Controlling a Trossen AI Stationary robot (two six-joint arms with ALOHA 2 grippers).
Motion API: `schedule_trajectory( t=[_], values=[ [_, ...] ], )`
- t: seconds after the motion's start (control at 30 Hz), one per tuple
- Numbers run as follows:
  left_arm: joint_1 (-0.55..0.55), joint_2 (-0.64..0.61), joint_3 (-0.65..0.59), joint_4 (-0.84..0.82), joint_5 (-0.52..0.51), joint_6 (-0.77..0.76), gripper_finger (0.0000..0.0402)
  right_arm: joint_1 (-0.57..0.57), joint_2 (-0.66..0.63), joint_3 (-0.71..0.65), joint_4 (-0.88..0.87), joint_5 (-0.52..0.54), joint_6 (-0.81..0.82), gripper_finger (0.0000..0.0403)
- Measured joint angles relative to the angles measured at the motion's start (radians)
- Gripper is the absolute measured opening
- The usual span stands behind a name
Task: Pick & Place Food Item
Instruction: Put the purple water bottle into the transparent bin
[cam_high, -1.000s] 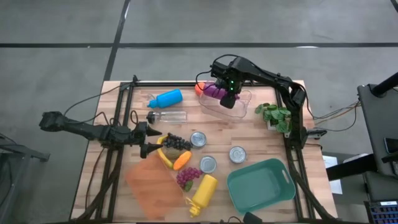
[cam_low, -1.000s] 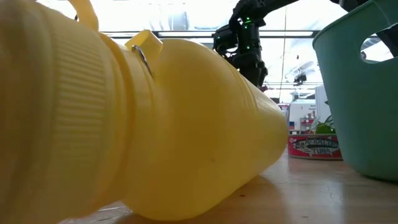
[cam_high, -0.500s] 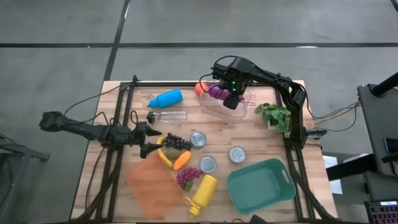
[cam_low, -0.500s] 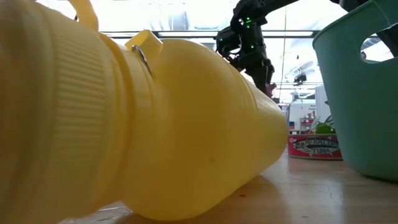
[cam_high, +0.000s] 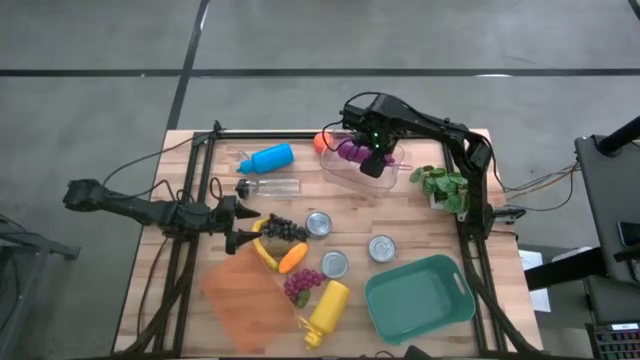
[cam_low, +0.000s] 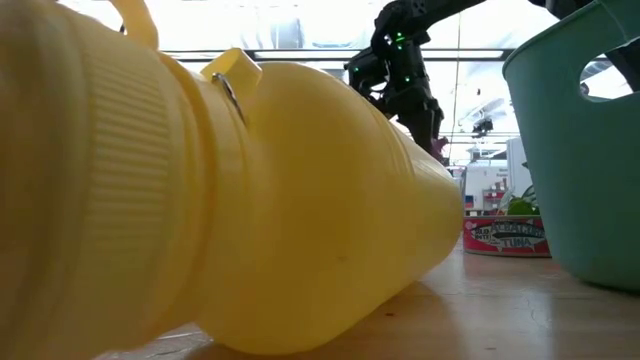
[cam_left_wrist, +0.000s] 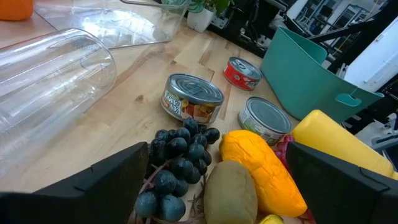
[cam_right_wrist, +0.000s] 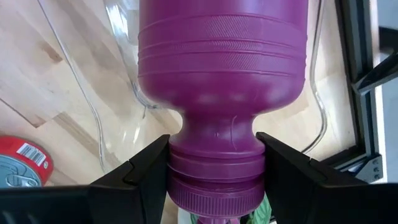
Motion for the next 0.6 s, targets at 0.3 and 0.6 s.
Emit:
schedule_trajectory(
  t=[0.3, 0.6],
  values=[
    [0.0, 0.0, 0.0, 0.0, 0.0, 0.0, 0.0384, -0.002, -0.003, -0.058, 0.0, -0.001, 0.015, 0.0201],
    [0.0, 0.0, 0.0, 0.0, 0.0, 0.0, 0.0384, -0.017, -0.061, -0.143, 0.0, -0.002, 0.021, 0.0201]
  ],
)
